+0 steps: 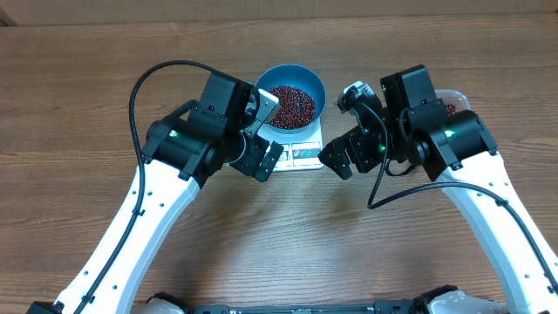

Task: Scoop item into bowl and weigh 150g on scale

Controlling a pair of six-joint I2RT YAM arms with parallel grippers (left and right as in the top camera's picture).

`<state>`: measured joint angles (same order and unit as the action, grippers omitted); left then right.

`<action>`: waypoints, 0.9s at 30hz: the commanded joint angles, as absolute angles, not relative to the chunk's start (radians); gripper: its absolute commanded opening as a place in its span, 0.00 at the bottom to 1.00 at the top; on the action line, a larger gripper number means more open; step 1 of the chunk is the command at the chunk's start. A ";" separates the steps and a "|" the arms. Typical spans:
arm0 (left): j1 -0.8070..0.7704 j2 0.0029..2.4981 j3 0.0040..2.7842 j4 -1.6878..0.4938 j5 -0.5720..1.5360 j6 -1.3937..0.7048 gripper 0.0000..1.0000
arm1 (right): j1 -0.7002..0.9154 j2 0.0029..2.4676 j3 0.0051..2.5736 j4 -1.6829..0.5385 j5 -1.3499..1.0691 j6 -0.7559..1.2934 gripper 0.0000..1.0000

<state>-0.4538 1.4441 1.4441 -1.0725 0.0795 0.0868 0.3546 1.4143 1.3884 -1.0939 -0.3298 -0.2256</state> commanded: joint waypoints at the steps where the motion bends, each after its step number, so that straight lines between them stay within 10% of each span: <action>1: -0.453 1.451 1.438 -1.069 0.094 0.109 1.00 | 0.359 1.336 1.353 -1.053 -0.308 -0.235 1.00; 27: -0.453 1.451 1.438 -1.069 0.094 0.109 1.00 | 0.289 0.111 0.154 -0.174 -0.308 -0.234 1.00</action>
<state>-0.4538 1.4441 1.4395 -1.0698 0.0795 0.0868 0.3019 0.1646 0.1867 -0.1936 -0.3099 -0.2363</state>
